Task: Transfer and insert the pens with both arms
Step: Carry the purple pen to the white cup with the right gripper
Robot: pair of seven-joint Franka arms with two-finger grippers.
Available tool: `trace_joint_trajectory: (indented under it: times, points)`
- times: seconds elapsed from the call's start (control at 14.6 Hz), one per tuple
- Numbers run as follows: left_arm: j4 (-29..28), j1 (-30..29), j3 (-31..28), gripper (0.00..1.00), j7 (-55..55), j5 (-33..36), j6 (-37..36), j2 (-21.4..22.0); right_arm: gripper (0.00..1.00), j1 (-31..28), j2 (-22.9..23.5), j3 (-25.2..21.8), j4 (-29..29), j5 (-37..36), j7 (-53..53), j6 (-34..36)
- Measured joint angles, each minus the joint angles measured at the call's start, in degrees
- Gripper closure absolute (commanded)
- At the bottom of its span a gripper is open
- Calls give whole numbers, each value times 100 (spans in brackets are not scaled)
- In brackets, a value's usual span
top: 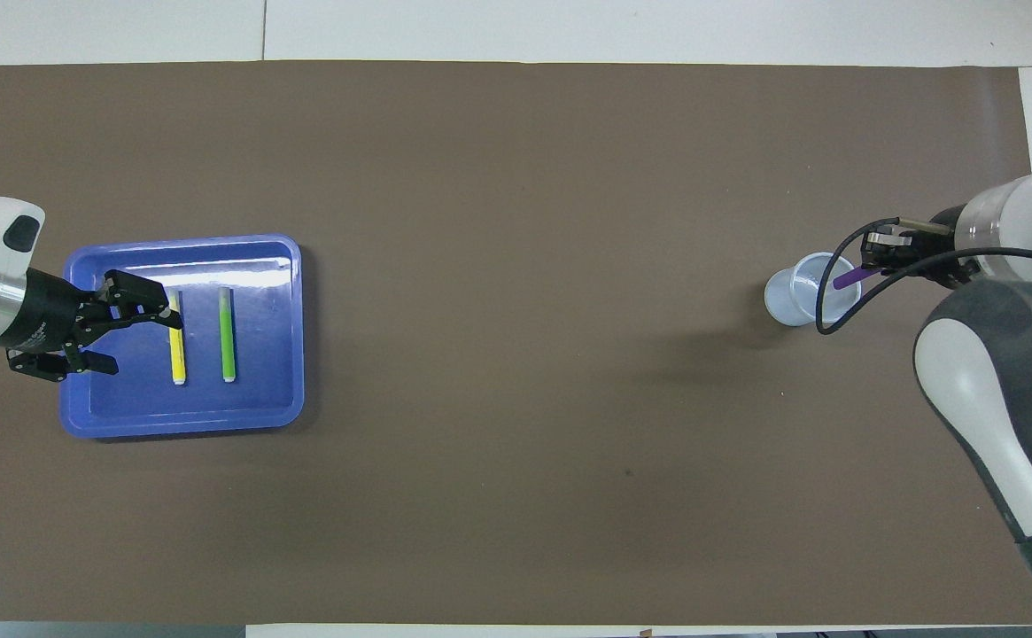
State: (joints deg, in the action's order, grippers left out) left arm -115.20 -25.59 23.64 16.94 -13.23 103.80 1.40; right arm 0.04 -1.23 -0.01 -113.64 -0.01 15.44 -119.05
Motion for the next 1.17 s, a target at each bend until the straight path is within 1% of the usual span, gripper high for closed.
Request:
trace_joint_trajectory:
  times: [0.21, 0.41, 0.62, 0.76, 0.82, 0.89, 1.03, 1.1, 1.17]
  points:
    - [-100, -1, 24, 0, -1015, 754, 920, -452, 100, -42, 5, 3, -463, 0, -185, -538]
    - [-355, -49, 13, 2, -1913, 925, 1844, -845, 100, -146, 13, 0, -791, -1, -288, -866]
    - [-713, -109, 9, 7, -2338, 963, 2621, -997, 100, -167, 86, 6, -916, -1, -343, -1061]
    - [-950, -109, 14, 8, -2432, 1020, 2938, -1004, 100, -167, 138, 23, -981, -1, -348, -1226]
    - [-1015, -109, 15, 9, -2484, 1169, 2996, -1005, 100, -166, 146, 28, -1014, -1, -349, -1249]
    - [-1049, -109, 16, 10, -2493, 1390, 3018, -1007, 83, -164, 146, 32, -1039, -1, -349, -1253]
    - [-1064, -109, 17, 14, -2497, 1643, 3031, -1033, 34, -163, 146, 41, -1057, -1, -349, -1255]
    - [-1066, -109, 18, 15, -2508, 1668, 3047, -1051, 13, -162, 145, 43, -1057, -1, -349, -1256]
    - [-1069, -109, 19, 16, -2523, 1672, 3064, -1074, 0, -160, 145, 45, -1057, -1, -349, -1260]
